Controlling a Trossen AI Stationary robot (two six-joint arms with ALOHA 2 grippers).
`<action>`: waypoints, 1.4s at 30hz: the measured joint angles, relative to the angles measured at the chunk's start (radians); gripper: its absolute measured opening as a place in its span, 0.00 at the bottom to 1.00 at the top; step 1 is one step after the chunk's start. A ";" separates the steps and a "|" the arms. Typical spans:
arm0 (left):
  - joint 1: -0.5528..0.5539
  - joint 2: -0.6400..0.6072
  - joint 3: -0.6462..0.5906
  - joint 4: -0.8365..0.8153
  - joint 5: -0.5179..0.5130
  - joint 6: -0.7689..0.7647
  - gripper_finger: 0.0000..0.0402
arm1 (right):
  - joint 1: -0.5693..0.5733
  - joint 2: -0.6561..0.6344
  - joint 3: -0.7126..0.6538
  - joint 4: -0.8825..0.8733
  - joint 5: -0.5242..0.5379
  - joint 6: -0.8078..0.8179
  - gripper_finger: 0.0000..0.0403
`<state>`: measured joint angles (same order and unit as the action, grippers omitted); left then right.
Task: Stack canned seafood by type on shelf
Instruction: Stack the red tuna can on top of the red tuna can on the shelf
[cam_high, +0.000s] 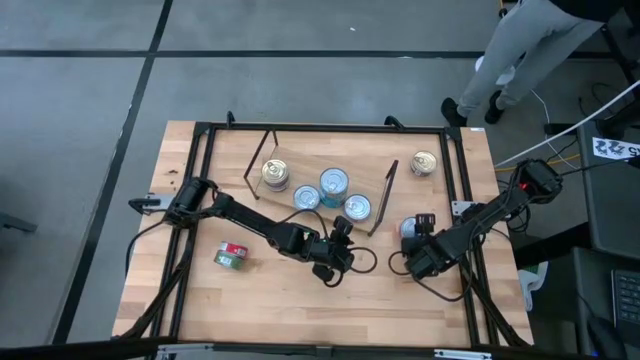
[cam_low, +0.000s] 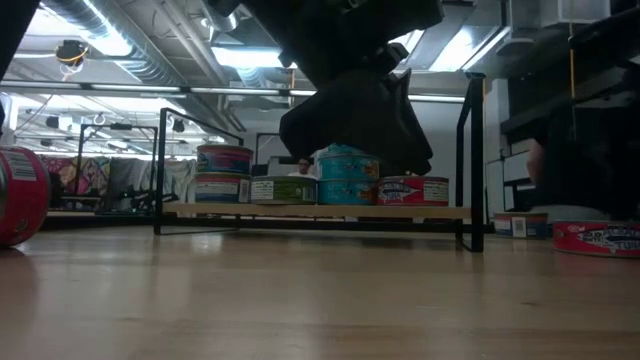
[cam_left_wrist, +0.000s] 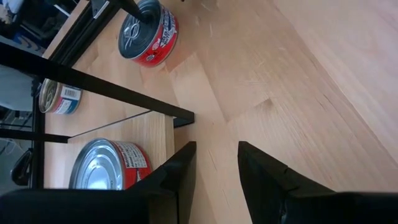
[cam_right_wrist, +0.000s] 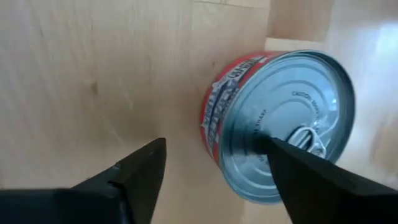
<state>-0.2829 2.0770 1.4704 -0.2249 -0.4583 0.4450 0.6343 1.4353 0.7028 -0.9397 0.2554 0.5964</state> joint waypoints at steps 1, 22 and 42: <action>0.000 0.000 0.000 0.000 0.000 0.000 0.28 | 0.000 -0.001 -0.004 0.005 0.005 0.000 0.64; 0.000 0.001 0.000 0.000 0.000 -0.001 0.28 | 0.000 0.000 0.028 0.035 -0.012 0.000 0.16; -0.001 0.001 0.000 0.053 0.012 -0.001 0.28 | 0.000 0.000 0.038 0.291 -0.048 0.001 0.00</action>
<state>-0.2836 2.0785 1.4700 -0.1723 -0.4463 0.4442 0.6342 1.4353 0.7406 -0.6486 0.2073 0.5976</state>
